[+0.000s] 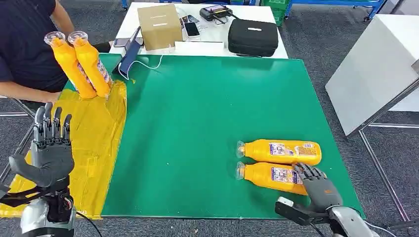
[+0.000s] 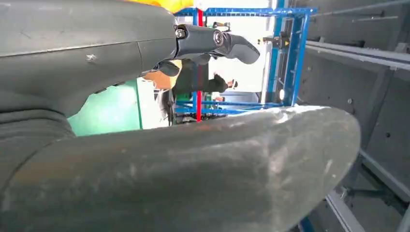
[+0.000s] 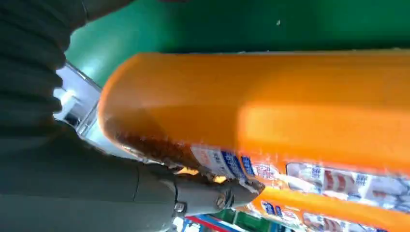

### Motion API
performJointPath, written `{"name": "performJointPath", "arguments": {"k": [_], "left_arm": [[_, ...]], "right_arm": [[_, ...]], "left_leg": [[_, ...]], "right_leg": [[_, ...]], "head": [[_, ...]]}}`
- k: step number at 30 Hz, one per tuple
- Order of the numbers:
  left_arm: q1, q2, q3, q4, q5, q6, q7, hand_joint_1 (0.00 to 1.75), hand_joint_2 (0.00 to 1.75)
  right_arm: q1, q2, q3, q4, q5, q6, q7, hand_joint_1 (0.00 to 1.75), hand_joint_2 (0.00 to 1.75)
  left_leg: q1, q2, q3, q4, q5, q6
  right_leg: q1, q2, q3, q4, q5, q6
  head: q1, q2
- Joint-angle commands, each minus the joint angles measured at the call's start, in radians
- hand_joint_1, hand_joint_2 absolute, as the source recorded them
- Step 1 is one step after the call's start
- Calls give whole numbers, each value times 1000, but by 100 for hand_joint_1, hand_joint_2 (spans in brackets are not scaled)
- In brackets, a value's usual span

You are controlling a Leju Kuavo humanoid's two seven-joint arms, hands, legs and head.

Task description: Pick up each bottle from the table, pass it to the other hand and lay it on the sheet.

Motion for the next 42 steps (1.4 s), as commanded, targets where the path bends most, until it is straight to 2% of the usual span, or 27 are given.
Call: {"name": "performJointPath", "arguments": {"k": [1,2,5,7,11,25,27,29,30,31,32,33,34,35,36,38,41,42], "left_arm": [[-73,4,-41,102,0,6,14,0,0],[-73,6,-43,103,1,8,15,0,0],[-74,13,-43,110,5,12,13,0,0],[-77,15,-41,119,8,10,10,0,0],[-81,13,-40,129,9,9,6,0,0],[-77,11,-40,132,10,11,2,0,0],[-64,14,-36,123,10,11,1,0,0],[-45,20,-28,110,20,11,8,0,0],[-31,24,-24,102,26,10,12,0,0],[-2,12,-15,73,36,8,25,0,0],[11,7,-15,60,35,5,27,0,0],[28,1,-17,43,36,2,29,0,0],[35,-3,-21,35,36,0,31,0,0],[43,-10,-27,23,39,-7,31,0,0],[60,-20,-45,4,44,-15,32,0,175],[87,-32,-82,-26,48,-18,39,0,175],[122,-66,-151,-59,57,-4,51,0,175],[136,-73,-182,-73,49,5,53,0,175]], "right_arm": [[-75,60,70,287,27,0,9,168,175],[-68,58,74,288,28,0,7,175,175],[-42,31,117,268,2,27,-6,175,175],[-28,2,151,248,-32,40,0,175,175],[-16,-34,181,221,-74,49,13,175,175],[-23,-32,185,214,-117,34,14,175,175],[-33,3,162,190,-168,-6,-27,175,175],[-49,77,107,131,-280,-78,-150,175,175],[-63,135,76,97,-312,-102,-198,175,175],[-61,312,-41,-8,-511,-150,-348,175,175],[-59,351,-51,-63,-526,-164,-365,175,175],[-58,368,-37,-123,-502,-151,-321,175,175],[-50,379,-43,-160,-528,-168,-328,175,175],[-38,386,-58,-200,-618,-167,-376,175,175],[-23,388,-78,-255,-658,-178,-404,175,175],[-14,403,-89,-316,-734,-144,-450,175,175],[-16,433,-70,-337,-751,-134,-456,175,175],[-24,440,-54,-329,-737,-138,-453,175,175]], "left_leg": [[1,0,4,-2,0,-2],[1,-1,6,-2,0,-2],[2,1,9,-1,-2,-4],[2,-1,11,-2,-2,-6],[2,-2,14,-2,-2,-5],[4,0,17,-1,-4,-5],[4,0,18,-1,-4,-5],[3,-1,18,-2,-4,-6],[4,3,18,-2,-4,-6],[3,4,18,-2,-4,-7],[4,7,17,-2,-4,-7],[4,9,17,-3,-4,-8],[3,9,14,-1,-5,-6],[3,11,15,-1,-5,-8],[4,12,13,1,-6,-9],[1,6,10,2,-4,-7],[2,-3,10,3,-4,-9],[1,-3,8,3,-4,-8]], "right_leg": [[1,2,4,-3,1,-2],[1,3,6,-3,0,-2],[1,3,-2,-2,-1,-3],[1,1,-1,-3,-4,-8],[1,0,3,-3,-4,-7],[2,1,6,-3,-4,-6],[2,2,6,-3,-4,-6],[2,2,7,-3,-4,-7],[3,5,6,-3,-3,-6],[2,7,5,-2,-3,-7],[3,9,5,-2,-2,-7],[3,12,8,-2,-2,-8],[2,11,12,1,-2,-7],[2,14,11,3,-3,-8],[4,15,9,6,-4,-9],[1,9,3,10,-5,-7],[1,3,1,12,-9,-9],[0,3,-6,12,-9,-10]], "head": [[-1,0],[0,0],[0,0],[0,0],[0,0],[0,0],[0,0],[0,0],[0,0],[0,0],[0,0],[1,0],[0,0],[3,0],[1,0],[-4,0],[-3,0],[-3,0]]}}
